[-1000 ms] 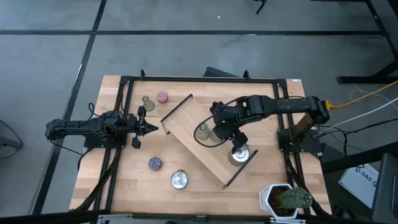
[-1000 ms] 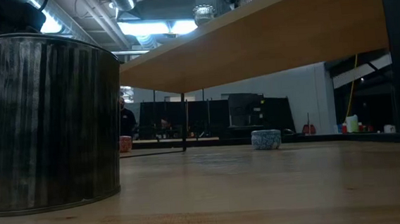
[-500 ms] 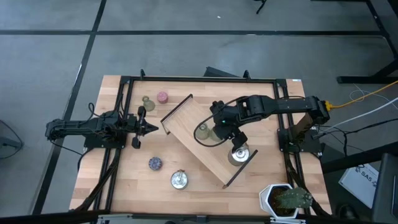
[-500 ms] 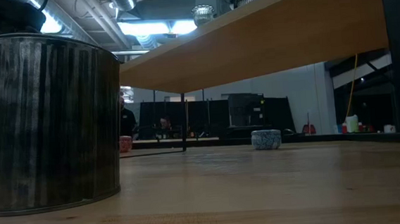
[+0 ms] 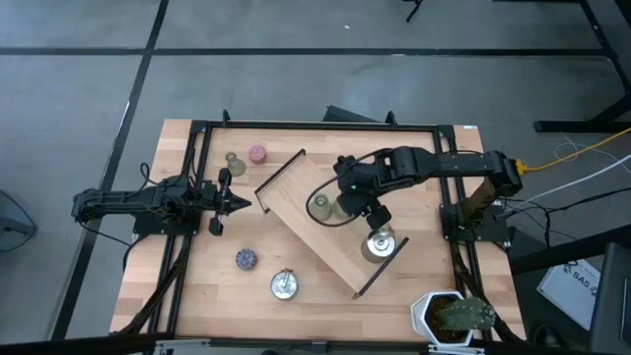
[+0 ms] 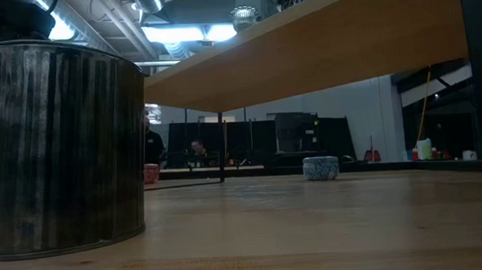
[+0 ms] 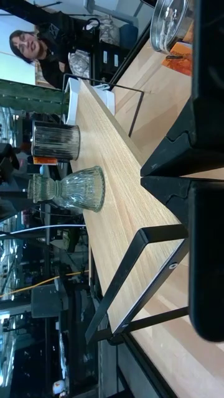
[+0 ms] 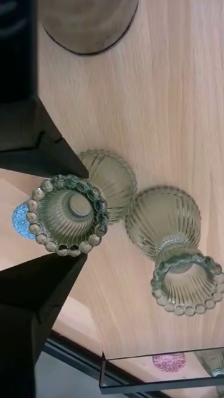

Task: Pick & Place candle stick holders
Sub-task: Put the right transparent candle holder on the shelf

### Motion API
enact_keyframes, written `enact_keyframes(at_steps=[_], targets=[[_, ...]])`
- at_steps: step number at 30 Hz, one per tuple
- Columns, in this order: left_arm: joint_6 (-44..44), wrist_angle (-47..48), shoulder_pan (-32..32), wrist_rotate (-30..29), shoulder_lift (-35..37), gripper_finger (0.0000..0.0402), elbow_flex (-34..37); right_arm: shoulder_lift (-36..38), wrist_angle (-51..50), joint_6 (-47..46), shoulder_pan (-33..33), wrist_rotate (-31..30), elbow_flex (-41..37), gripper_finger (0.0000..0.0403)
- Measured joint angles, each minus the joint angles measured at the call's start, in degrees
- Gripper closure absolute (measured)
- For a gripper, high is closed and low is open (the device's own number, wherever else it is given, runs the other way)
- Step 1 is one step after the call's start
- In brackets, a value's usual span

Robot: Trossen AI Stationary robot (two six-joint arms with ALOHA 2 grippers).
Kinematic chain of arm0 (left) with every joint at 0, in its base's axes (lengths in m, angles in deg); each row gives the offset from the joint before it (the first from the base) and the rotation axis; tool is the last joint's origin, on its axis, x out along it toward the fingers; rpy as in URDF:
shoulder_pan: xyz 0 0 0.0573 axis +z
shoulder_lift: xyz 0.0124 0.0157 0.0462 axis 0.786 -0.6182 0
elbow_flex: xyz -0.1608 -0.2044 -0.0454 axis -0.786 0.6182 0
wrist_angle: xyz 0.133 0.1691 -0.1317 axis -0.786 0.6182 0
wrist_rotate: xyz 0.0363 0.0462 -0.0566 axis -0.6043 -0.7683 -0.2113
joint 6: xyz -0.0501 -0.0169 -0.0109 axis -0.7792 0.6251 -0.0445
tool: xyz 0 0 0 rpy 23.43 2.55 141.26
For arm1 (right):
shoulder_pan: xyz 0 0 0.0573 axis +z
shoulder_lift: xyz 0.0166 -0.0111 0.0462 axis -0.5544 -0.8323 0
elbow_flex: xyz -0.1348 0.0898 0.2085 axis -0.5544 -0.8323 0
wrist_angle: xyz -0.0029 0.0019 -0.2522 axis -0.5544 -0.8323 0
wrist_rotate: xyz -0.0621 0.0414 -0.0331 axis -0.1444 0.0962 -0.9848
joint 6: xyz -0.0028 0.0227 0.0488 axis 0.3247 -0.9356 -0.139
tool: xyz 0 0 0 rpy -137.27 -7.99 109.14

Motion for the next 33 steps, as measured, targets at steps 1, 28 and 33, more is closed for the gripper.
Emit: enact_keyframes(at_steps=[1, 28, 33], targets=[[0.0, 0.0, 0.0, 0.0, 0.0, 0.0398, 0.0, 0.0, 0.0, 0.0, 0.0, 0.0, 0.0, 0.0206], [0.0, 0.0, 0.0, 0.0, 0.0, 0.0398, 0.0, 0.0, -0.2, -0.2, -0.8, 0.6, 0.0, 0.0206], [0.0, 0.0, 0.0, 0.0, 0.0, 0.0398, 0.0, 0.0, -0.2, -1.6, -0.9, 0.6, 0.0, 0.0206]])
